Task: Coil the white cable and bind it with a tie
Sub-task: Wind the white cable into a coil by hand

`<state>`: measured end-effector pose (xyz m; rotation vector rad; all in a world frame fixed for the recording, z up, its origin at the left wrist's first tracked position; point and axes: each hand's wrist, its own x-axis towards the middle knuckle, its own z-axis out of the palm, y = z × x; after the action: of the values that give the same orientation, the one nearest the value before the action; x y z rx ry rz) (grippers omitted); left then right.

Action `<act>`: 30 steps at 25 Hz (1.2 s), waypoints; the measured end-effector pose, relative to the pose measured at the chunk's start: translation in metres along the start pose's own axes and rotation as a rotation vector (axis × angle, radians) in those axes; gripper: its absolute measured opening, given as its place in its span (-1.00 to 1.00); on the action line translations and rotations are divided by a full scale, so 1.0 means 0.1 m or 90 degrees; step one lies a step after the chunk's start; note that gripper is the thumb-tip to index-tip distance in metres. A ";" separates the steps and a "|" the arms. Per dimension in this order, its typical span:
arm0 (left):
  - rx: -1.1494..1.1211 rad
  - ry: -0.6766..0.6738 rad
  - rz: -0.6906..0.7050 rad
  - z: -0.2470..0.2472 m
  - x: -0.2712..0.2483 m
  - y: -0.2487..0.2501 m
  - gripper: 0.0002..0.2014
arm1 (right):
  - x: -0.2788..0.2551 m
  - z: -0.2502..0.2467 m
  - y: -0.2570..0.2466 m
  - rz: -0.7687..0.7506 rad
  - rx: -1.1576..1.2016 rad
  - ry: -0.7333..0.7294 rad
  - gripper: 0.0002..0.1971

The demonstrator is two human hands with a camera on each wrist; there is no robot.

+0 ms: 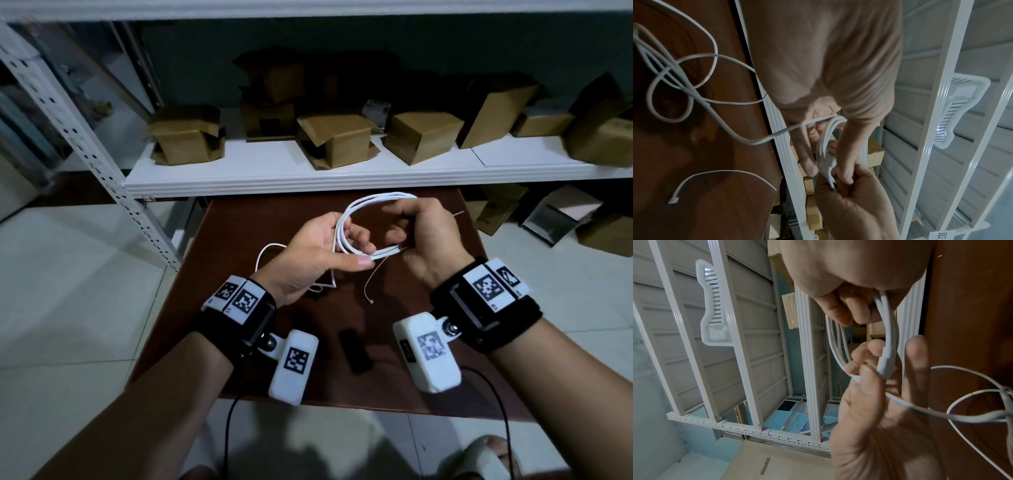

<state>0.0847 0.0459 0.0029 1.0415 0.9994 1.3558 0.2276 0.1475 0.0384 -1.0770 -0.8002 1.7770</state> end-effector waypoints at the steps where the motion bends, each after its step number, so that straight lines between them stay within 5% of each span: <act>1: 0.014 -0.005 0.008 -0.01 0.00 -0.02 -0.46 | 0.00 0.00 0.00 -0.005 -0.002 0.002 -0.76; 23: 0.117 0.139 0.004 0.04 0.04 -0.07 -0.73 | -0.11 0.07 0.10 -0.028 -0.039 0.042 -0.81; 30: 0.064 0.138 -0.072 0.00 0.04 -0.04 -0.69 | -0.12 0.06 0.12 -0.023 -0.048 0.040 -0.82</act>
<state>0.0859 0.0506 -0.0011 0.9105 1.2792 1.3562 0.2207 0.1315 0.0344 -1.1540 -0.8486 1.6862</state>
